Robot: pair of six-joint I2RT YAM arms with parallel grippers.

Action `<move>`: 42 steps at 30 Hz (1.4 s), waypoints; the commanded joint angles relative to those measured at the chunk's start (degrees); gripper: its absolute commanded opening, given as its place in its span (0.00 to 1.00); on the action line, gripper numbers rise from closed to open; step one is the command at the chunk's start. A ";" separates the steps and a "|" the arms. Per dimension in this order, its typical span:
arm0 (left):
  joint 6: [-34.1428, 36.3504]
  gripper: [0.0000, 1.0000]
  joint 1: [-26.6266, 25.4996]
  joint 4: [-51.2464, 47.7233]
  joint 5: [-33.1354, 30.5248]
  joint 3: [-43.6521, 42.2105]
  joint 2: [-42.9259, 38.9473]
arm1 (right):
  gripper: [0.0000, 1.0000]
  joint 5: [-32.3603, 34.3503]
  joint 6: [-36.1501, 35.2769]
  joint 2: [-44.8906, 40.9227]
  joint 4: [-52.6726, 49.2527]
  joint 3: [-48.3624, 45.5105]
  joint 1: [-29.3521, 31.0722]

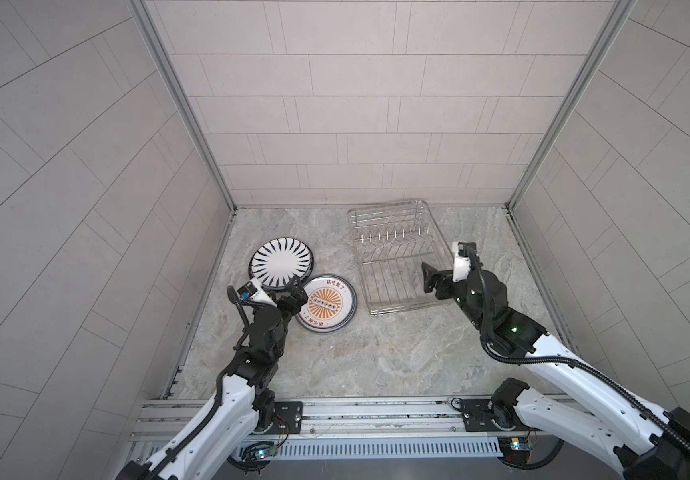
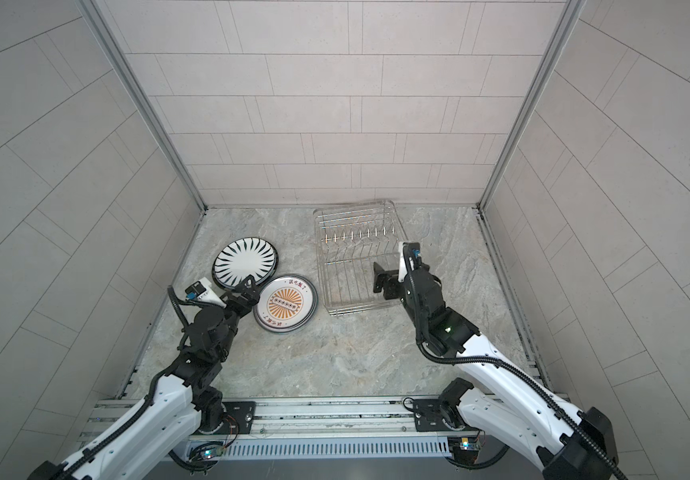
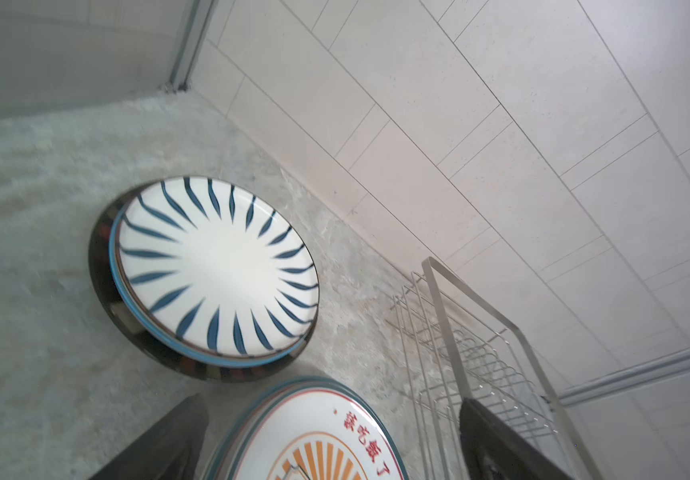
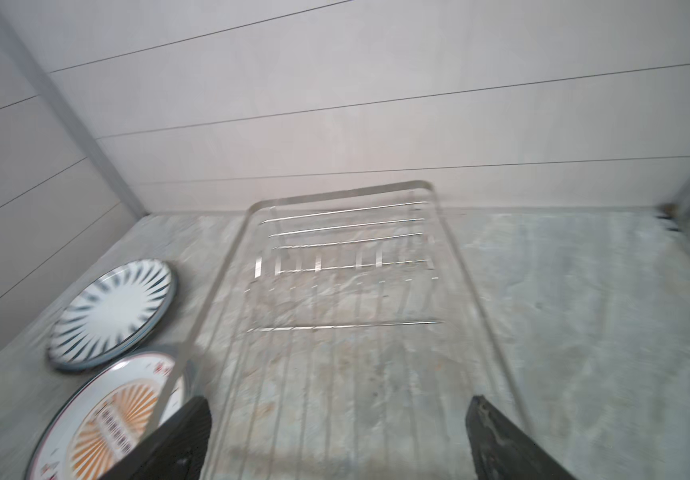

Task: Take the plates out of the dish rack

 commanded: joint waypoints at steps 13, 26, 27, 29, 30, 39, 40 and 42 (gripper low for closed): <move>32.07 0.97 7.36 14.14 -20.69 7.90 14.29 | 0.98 15.42 -12.13 12.65 3.86 0.37 -24.28; 31.83 0.91 15.38 26.27 -15.57 1.02 27.79 | 0.98 9.07 -14.91 19.02 27.72 -15.13 -25.39; 32.29 0.91 15.43 26.99 -15.31 1.32 29.36 | 0.97 8.72 -14.92 19.80 29.42 -15.69 -25.47; 31.95 0.91 15.54 29.05 -14.85 1.82 33.09 | 0.97 8.07 -14.91 21.64 31.72 -16.03 -25.57; 32.50 0.91 15.76 30.83 -13.78 1.99 34.64 | 0.98 7.71 -15.09 22.52 32.93 -16.28 -25.55; 33.28 0.90 16.69 37.37 -8.87 3.25 44.81 | 0.97 5.14 -16.39 29.44 42.89 -18.82 -25.60; 32.88 0.90 16.73 35.76 -8.44 3.39 44.27 | 0.97 4.80 -16.39 30.29 43.70 -18.84 -25.58; 33.35 0.90 16.77 36.39 -7.35 3.80 45.26 | 0.97 3.98 -16.64 31.86 43.85 -18.09 -25.60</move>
